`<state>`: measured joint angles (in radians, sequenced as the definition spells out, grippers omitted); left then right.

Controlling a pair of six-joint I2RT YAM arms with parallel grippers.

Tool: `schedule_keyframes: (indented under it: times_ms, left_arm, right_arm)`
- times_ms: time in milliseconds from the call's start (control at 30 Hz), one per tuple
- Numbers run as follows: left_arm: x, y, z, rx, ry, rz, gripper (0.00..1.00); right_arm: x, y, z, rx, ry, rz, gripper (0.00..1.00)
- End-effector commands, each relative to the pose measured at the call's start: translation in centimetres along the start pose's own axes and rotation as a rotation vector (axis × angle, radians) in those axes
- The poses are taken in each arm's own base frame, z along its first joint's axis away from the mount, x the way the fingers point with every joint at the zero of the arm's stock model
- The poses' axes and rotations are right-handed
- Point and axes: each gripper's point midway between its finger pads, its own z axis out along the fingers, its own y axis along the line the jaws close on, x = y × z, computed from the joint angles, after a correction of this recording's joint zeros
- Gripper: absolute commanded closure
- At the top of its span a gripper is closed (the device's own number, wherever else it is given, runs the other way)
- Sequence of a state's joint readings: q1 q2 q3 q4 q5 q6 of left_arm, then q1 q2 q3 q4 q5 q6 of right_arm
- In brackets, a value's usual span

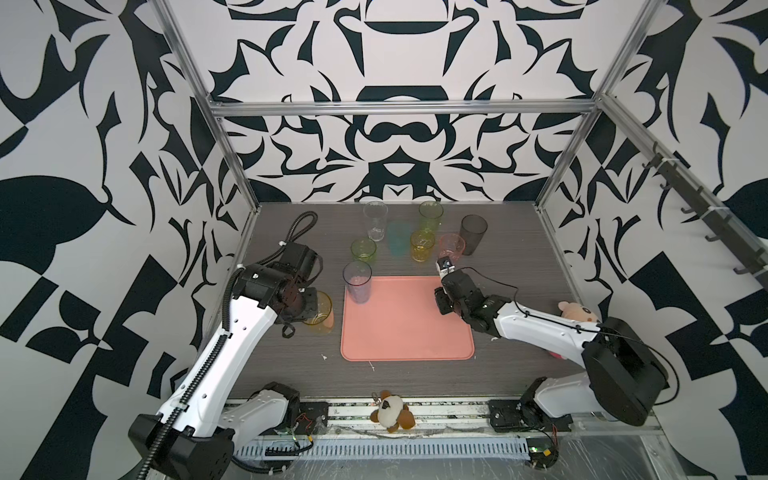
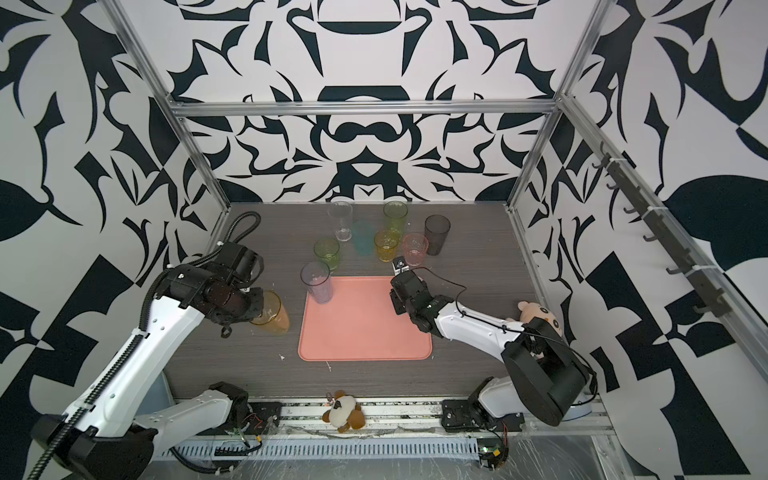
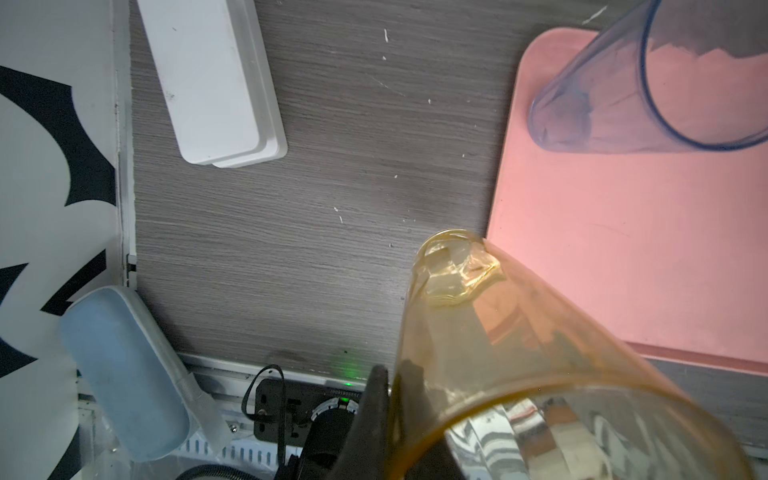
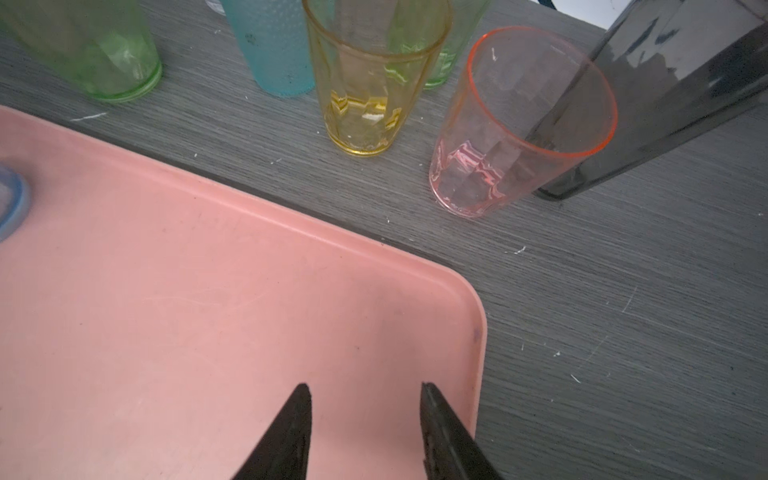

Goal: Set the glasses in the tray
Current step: 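Lift the yellow glass with the left gripper toward the tray, then carry the yellow glass over the tray beside the blue glass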

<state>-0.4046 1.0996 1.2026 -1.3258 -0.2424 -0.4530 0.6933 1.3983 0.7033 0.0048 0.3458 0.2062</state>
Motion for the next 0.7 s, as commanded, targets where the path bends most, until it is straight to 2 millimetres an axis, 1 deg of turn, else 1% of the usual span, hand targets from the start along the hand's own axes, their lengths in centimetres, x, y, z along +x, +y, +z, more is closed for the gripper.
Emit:
schedule_keyframes:
  times_ms: [0, 133, 367, 500, 667]
  left_arm:
    - [1.2, -0.7, 0.0, 0.033, 0.034, 0.023, 1.00]
    - [1.7, -2.1, 0.3, 0.105, 0.050, 0.048, 1.00]
    - [1.8, -3.2, 1.3, 0.113, 0.061, 0.078, 1.00]
    - [1.6, -3.8, 1.6, 0.114, 0.066, 0.086, 1.00]
    - [0.8, -4.7, 1.7, 0.118, 0.039, 0.095, 1.00]
  right_arm:
    - [-1.9, -0.3, -0.4, 0.021, -0.045, 0.009, 0.54]
    - [-1.9, -0.3, -0.4, 0.020, -0.045, 0.008, 0.54]
    - [-1.8, -0.2, -0.2, 0.022, -0.040, 0.005, 0.54]
    - [-1.8, -0.2, -0.2, 0.022, -0.039, 0.004, 0.54]
    - [-1.8, -0.2, -0.1, 0.022, -0.037, 0.005, 0.54]
